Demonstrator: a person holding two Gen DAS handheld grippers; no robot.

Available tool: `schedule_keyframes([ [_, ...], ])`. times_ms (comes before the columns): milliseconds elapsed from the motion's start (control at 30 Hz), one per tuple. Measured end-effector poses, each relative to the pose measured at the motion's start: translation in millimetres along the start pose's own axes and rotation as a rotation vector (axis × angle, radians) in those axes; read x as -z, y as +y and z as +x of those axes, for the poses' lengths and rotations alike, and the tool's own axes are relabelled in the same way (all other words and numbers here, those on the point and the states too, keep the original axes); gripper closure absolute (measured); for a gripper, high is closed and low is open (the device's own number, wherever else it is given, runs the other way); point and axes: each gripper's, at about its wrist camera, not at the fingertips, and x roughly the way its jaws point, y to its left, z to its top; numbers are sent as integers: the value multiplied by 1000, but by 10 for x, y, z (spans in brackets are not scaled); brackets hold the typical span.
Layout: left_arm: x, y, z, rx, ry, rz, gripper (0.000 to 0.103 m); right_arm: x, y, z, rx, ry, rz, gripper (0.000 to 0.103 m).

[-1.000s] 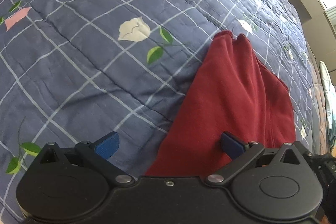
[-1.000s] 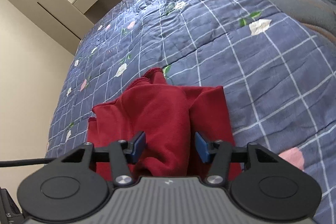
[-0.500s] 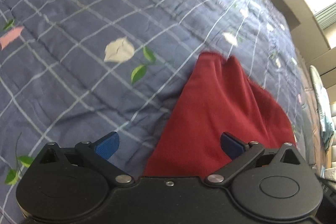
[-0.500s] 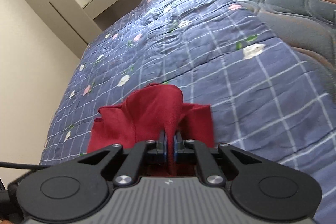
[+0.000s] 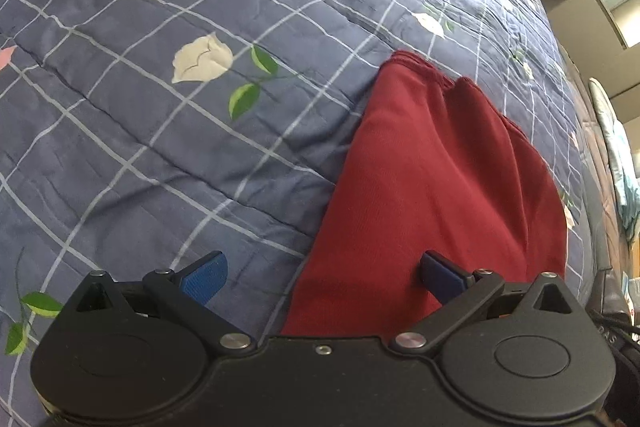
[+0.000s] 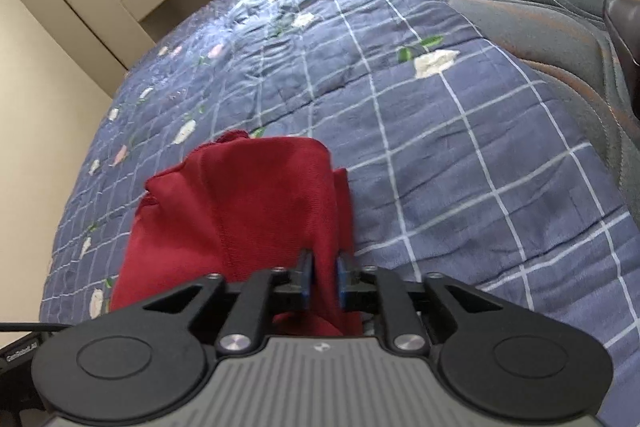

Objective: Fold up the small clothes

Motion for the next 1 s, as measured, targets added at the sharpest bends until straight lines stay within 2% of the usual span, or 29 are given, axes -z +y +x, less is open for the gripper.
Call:
schedule_keyframes([
  [133, -10, -66, 7, -5, 3, 28, 1, 8, -65, -19, 16, 4, 13, 37],
  [167, -17, -79, 7, -5, 2, 33, 1, 13, -77, -28, 15, 6, 16, 30],
  [367, -48, -112, -16, 5, -5, 38, 1, 62, -85, -75, -7, 18, -10, 7],
  [467, -67, -135, -33, 1, -17, 45, 1, 102, -39, -88, -30, 28, -34, 2],
  [600, -90, -161, -43, -3, -24, 57, 1, 171, 74, -67, -51, 52, -85, 0],
  [833, -116, -190, -38, -14, -29, 88, 1, 327, 139, 101, 14, 119, -120, 0],
  [1000, -96, -165, 27, -26, -4, 91, 1, 390, 97, 111, 16, 116, -89, 0],
])
